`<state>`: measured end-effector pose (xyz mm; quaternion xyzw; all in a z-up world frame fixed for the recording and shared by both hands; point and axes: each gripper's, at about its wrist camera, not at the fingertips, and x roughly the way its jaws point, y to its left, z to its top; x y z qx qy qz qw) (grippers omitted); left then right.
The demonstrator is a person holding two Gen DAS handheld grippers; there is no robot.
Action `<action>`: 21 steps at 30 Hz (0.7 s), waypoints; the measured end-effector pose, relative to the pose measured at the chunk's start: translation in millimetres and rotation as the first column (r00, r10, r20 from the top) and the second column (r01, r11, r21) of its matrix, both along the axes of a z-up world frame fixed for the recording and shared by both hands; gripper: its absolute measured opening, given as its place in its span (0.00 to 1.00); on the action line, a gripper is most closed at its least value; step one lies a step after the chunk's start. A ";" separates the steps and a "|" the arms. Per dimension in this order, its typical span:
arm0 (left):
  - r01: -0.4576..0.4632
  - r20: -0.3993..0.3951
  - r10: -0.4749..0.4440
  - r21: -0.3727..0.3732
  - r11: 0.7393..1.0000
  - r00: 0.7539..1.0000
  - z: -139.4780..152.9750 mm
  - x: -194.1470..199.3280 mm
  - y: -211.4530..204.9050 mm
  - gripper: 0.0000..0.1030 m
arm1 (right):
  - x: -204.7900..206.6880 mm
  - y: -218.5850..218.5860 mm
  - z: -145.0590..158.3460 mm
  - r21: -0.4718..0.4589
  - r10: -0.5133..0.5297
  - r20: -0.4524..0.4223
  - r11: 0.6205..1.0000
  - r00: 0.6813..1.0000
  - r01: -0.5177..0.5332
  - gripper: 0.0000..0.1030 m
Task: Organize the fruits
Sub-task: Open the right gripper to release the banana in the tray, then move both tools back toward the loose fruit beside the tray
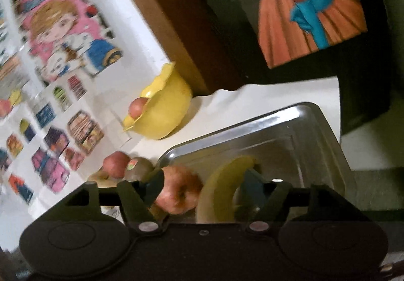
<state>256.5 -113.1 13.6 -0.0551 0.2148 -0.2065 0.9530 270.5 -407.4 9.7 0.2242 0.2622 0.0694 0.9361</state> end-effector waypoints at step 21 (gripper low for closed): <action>-0.055 0.068 0.055 -0.011 0.998 0.996 18.8 -94.0 66.7 1.00 | -140.3 87.2 43.4 -0.243 0.115 0.215 0.968 0.970 -0.061 0.99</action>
